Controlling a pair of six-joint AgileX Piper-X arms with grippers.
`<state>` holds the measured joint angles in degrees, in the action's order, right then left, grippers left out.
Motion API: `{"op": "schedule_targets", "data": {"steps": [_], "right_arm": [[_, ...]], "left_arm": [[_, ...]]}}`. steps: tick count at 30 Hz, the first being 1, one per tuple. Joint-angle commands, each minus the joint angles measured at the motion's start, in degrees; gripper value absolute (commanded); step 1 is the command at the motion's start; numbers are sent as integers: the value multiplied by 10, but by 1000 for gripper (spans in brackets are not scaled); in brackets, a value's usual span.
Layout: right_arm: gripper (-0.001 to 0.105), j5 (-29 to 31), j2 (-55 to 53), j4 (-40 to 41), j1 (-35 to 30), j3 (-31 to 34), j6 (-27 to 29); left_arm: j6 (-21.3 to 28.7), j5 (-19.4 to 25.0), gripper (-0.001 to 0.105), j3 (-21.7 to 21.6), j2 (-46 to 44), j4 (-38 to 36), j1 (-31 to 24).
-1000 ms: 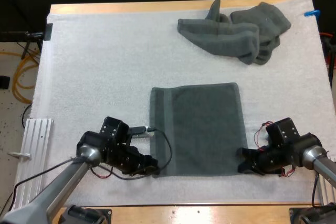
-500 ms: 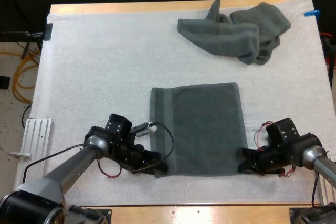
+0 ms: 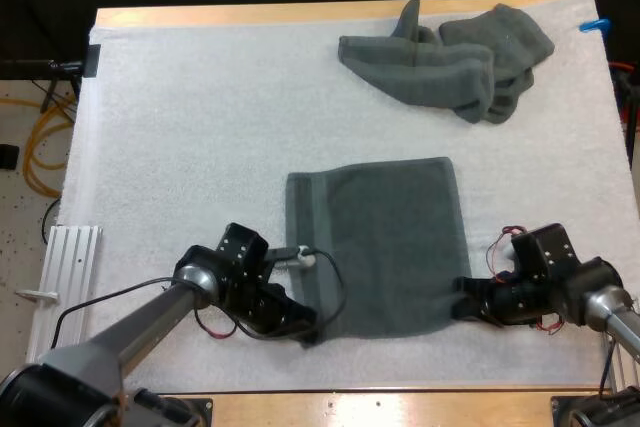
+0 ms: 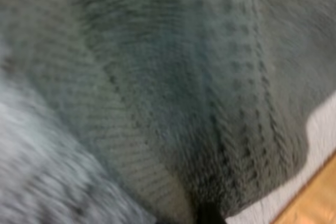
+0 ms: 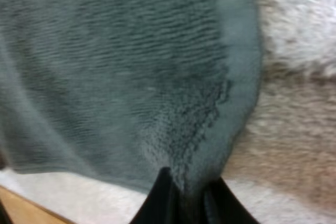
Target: Pick towel from pile fold and stack
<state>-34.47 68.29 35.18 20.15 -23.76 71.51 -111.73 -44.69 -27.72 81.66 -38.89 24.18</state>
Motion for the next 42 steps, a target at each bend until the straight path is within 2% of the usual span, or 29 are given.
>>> {"op": "schedule_targets", "data": {"steps": [1,7,10,15,18,23,26,30,35,40,42], "right_arm": [[0,-1,-26,11,2,-1,7],[0,24,-106,84,2,-1,2],[0,26,-123,68,2,-1,-22],[0,29,-104,-36,0,-1,-92],[0,38,-71,-134,0,-1,-141],[0,67,17,-292,0,-3,-217],[0,106,65,-360,0,-6,-240],[0,149,105,-392,0,-23,-238],[0,188,146,-412,0,-56,-238],[0,192,163,-414,0,-77,-238],[0,196,164,-414,0,-79,-238]], "left_arm": [[9,3,0,0,-21,-20,15],[12,39,0,0,-90,-59,22],[0,41,0,0,-100,-30,10],[-59,28,0,0,-90,69,-41],[-104,18,0,0,-73,147,-86],[-184,-56,0,-2,-2,309,-161],[-208,-80,0,-16,51,366,-184],[-208,-101,0,-53,97,389,-197],[-208,-95,0,-118,128,389,-197],[-208,-95,0,-133,132,389,-197],[-205,-87,0,-133,132,368,-197]]}}
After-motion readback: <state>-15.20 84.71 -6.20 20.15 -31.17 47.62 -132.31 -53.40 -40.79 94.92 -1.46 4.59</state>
